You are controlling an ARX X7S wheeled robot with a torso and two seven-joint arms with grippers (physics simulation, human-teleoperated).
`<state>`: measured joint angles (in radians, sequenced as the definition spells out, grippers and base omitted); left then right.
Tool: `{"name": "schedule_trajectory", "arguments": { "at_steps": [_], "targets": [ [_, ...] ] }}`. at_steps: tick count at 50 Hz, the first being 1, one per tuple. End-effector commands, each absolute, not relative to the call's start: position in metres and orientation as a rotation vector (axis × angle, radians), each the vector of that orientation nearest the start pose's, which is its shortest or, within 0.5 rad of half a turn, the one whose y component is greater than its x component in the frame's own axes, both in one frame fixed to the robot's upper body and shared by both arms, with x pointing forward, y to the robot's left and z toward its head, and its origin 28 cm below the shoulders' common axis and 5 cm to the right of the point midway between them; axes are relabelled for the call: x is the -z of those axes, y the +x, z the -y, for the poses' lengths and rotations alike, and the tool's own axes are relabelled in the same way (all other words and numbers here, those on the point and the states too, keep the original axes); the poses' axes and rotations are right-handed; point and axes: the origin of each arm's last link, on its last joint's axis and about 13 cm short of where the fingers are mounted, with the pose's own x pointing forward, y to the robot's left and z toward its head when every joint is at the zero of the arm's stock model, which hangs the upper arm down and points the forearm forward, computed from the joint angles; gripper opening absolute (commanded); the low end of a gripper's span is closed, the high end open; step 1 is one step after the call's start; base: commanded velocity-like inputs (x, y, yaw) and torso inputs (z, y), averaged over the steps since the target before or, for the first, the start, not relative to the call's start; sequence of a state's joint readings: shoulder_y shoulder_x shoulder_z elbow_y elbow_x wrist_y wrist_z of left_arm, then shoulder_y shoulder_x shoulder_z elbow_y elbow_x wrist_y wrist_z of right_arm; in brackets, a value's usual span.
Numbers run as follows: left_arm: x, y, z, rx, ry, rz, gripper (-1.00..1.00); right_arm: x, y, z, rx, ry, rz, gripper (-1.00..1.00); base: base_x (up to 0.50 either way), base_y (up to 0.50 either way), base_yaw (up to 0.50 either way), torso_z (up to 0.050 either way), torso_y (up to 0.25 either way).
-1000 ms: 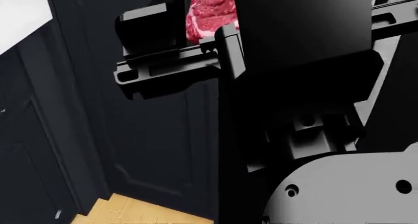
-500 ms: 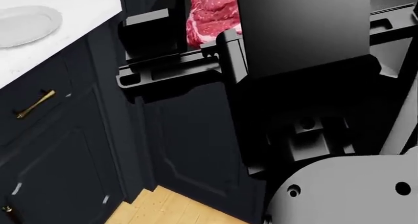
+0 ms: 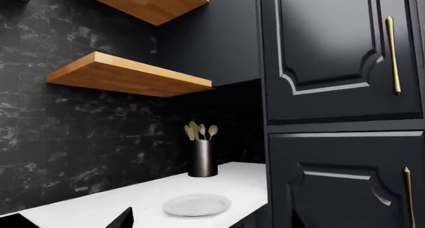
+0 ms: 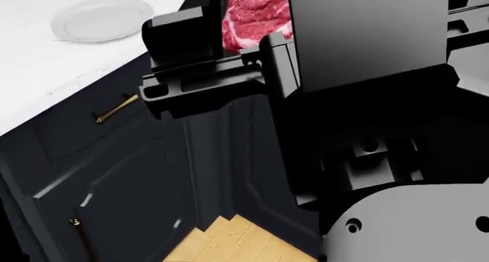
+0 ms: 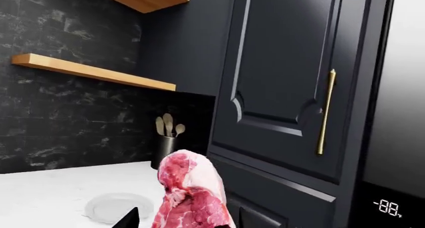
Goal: Pick the steak from the top rack in the oven and place it on the plate on the counter.
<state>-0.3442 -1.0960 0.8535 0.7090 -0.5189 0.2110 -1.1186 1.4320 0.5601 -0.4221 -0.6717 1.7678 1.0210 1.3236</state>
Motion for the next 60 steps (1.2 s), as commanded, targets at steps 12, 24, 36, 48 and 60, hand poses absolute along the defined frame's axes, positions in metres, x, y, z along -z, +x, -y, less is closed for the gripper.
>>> {"name": "schedule_trajectory", "arguments": {
  "at_steps": [12,24,36,48,60],
  "targets": [
    [-0.151,0.17,-0.239,-0.043,0.03,0.437,1.0,-0.344,0.183,0.07,-0.182,-0.14,0.359,-1.0,0.0,0.0,0.5,0.0,0.001],
    [-0.149,0.169,-0.238,-0.039,0.025,0.44,1.0,-0.34,0.185,0.07,-0.197,-0.129,0.348,-1.0,0.0,0.0,0.5,0.0,0.001],
    [-0.147,0.168,-0.238,-0.04,0.021,0.439,1.0,-0.338,0.186,0.07,-0.201,-0.118,0.338,-1.0,0.0,0.0,0.5,0.0,0.001],
    [-0.147,0.169,-0.239,-0.041,0.02,0.437,1.0,-0.335,0.188,0.07,-0.202,-0.117,0.333,-1.0,0.0,0.0,0.5,0.001,0.001],
    [-0.148,0.168,-0.237,-0.037,0.022,0.44,1.0,-0.334,0.188,0.07,-0.206,-0.121,0.323,-1.0,0.0,0.0,0.5,0.0,0.0]
  ]
}}
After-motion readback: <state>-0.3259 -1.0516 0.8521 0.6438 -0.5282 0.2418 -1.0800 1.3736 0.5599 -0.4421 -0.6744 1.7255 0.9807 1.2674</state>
